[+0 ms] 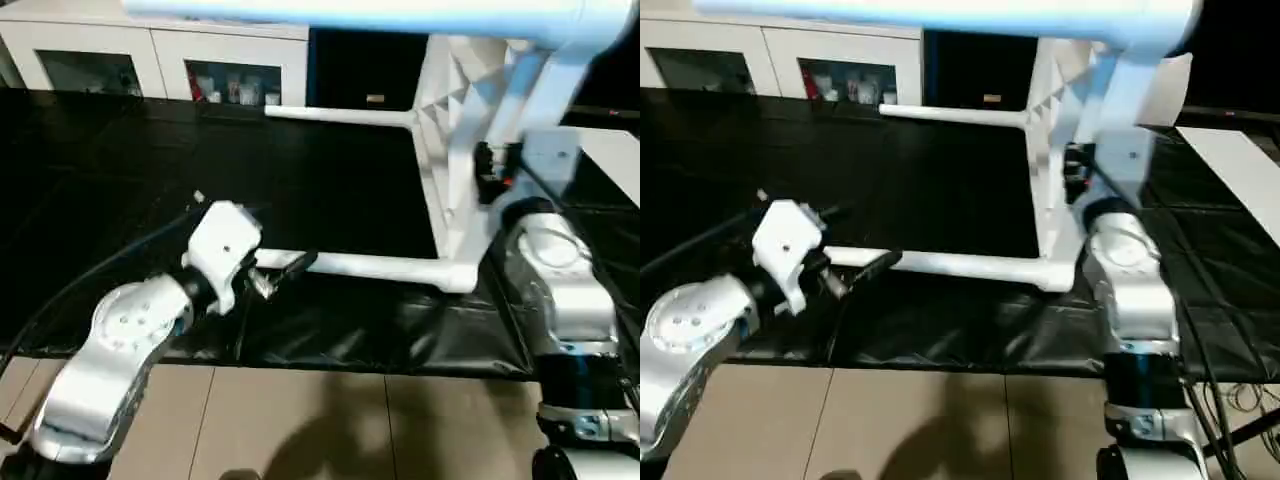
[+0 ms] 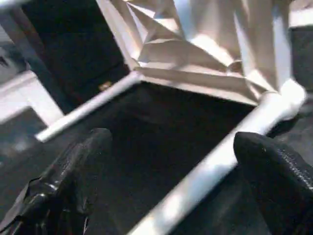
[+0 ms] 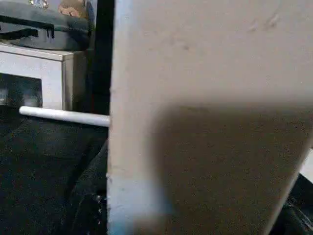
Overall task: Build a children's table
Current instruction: Flip table
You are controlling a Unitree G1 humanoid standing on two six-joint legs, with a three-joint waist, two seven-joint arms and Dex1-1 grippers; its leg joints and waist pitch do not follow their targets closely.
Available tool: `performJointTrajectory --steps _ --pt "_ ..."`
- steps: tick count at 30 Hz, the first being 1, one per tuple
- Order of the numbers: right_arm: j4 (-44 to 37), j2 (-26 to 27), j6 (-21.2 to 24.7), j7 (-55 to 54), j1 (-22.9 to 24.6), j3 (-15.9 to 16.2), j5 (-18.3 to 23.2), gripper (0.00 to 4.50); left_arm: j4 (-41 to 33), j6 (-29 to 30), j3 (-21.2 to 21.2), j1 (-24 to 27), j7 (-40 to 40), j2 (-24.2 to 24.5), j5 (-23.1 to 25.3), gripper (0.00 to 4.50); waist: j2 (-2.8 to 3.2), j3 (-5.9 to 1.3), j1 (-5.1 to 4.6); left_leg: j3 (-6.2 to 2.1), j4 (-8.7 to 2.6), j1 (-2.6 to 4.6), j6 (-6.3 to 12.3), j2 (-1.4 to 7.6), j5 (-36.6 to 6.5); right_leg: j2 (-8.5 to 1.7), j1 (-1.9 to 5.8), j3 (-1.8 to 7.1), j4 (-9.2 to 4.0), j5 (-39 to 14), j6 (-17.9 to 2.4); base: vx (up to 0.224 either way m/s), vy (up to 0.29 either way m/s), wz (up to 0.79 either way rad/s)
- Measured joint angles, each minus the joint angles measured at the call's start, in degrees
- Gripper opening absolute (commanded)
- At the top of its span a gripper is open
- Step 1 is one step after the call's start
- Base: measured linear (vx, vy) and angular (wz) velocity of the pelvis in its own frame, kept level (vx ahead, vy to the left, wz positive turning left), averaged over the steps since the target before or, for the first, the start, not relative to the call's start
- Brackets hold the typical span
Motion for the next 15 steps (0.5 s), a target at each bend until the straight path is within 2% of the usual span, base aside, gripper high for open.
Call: performJointTrajectory --steps 1,2,6,10,15 --pt "0.58 0.12 0.1 -0.1 -0.41 0.07 -0.04 2.0 1.12 -0.76 -0.64 -1.11 0.83 0.17 1.71 4.5 -0.13 -0.02 0.0 0.0 0.0 0.03 -0.02 0.0 0.01 0.0 0.0 0.0 0.05 0.0 0.0 0.0 0.0 0.0" --pt "0.74 0.14 0.12 -0.09 -0.45 0.08 -0.04 2.35 2.28 -1.36 -1.12 -1.82 1.4 0.15 2.81 4.5 -0.26 0.0 0.01 -0.01 0.0 0.04 -0.04 0.0 0.02 0.0 0.0 0.0 0.07 0.0 0.0 0.0 0.0 0.0" --pt "1.6 0.41 0.25 0.16 -0.82 0.32 -0.08 2.35 6.8 -3.15 -1.98 -4.8 4.14 -1.19 5.95 4.5 -1.01 -0.01 -0.22 -0.02 0.0 0.05 -0.09 0.02 0.06 0.01 0.0 0.0 0.11 0.02 -0.04 0.0 0.0 0.0" --pt "2.78 0.43 -0.59 0.14 -0.91 1.0 -0.31 2.35 10.41 -6.85 -2.98 -8.16 5.93 -1.61 9.08 4.5 -1.32 -0.2 -0.59 -0.04 0.06 0.08 -0.11 0.01 0.06 0.01 0.04 0.02 0.11 0.03 -0.04 0.0 0.0 0.0" --pt "8.81 0.71 -5.96 0.06 -2.36 1.02 -0.45 2.35 18.35 -12.72 -3.37 -10.64 11.0 -4.39 11.78 4.5 -1.42 -0.35 -0.97 -0.06 0.13 0.16 -0.11 0.01 0.06 0.0 0.16 0.0 0.11 0.14 -0.1 0.0 0.0 0.0"
